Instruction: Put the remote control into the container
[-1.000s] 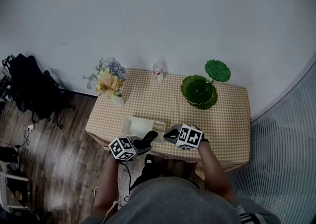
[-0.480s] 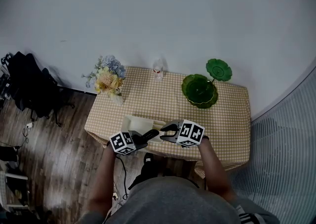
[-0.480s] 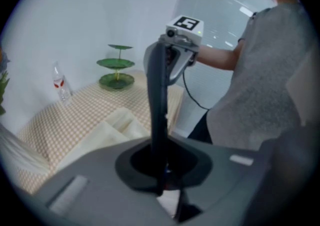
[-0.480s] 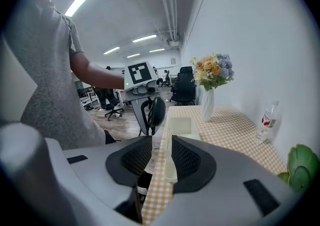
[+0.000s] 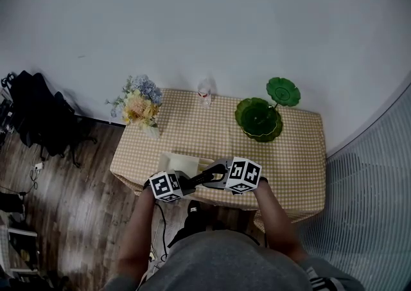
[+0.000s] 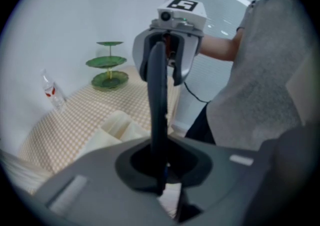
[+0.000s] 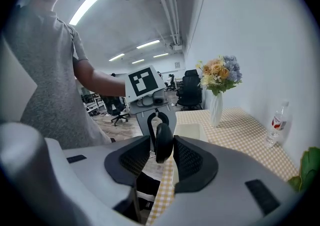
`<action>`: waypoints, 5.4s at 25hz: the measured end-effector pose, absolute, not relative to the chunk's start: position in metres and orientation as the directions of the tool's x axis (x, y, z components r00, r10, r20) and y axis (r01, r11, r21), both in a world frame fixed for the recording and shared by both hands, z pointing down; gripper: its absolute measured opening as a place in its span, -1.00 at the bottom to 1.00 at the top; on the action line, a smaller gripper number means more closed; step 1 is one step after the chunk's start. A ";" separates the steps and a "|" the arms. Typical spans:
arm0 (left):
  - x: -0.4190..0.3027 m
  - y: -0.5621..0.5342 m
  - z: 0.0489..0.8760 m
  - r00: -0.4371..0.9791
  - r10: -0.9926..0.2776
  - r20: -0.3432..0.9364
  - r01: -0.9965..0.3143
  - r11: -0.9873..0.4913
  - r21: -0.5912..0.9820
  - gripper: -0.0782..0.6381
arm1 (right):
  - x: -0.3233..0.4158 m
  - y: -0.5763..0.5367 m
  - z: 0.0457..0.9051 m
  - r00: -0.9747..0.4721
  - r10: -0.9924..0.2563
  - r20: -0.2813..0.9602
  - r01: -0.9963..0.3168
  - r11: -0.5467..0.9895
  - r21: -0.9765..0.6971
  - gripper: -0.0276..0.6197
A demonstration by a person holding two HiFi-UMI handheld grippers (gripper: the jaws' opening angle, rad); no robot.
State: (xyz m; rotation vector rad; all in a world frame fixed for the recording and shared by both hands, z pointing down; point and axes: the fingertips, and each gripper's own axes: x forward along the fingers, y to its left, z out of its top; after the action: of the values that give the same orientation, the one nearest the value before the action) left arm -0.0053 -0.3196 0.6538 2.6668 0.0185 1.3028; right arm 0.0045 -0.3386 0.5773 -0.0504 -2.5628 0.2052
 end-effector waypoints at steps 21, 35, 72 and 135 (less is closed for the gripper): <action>-0.002 -0.315 0.664 0.613 0.085 0.785 -0.077 -0.983 0.167 -0.67 | -0.003 -0.337 0.586 -0.843 0.106 0.527 0.010 0.983 -0.182 -0.59; -0.006 -0.329 0.660 0.651 0.058 0.757 -0.113 -0.978 0.173 -0.29 | 0.001 -0.349 0.588 -0.846 0.082 0.527 -0.020 0.982 -0.185 -0.59; -0.042 -0.376 0.639 0.799 -0.193 0.569 -0.328 -0.934 0.144 -0.78 | 0.052 -0.405 0.618 -0.749 -0.110 0.653 -0.271 0.951 -0.151 -0.59; -0.045 -0.418 0.649 0.815 -0.104 0.571 -0.242 -0.955 0.171 -0.78 | -0.026 -0.431 0.663 -0.659 0.018 0.752 -0.137 0.980 -0.144 -0.36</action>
State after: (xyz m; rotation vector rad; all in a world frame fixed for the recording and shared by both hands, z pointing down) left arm -0.0445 -0.4183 0.6486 2.7641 -0.2672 0.8495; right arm -0.0261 -0.4310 0.6632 0.0826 -2.2799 0.2379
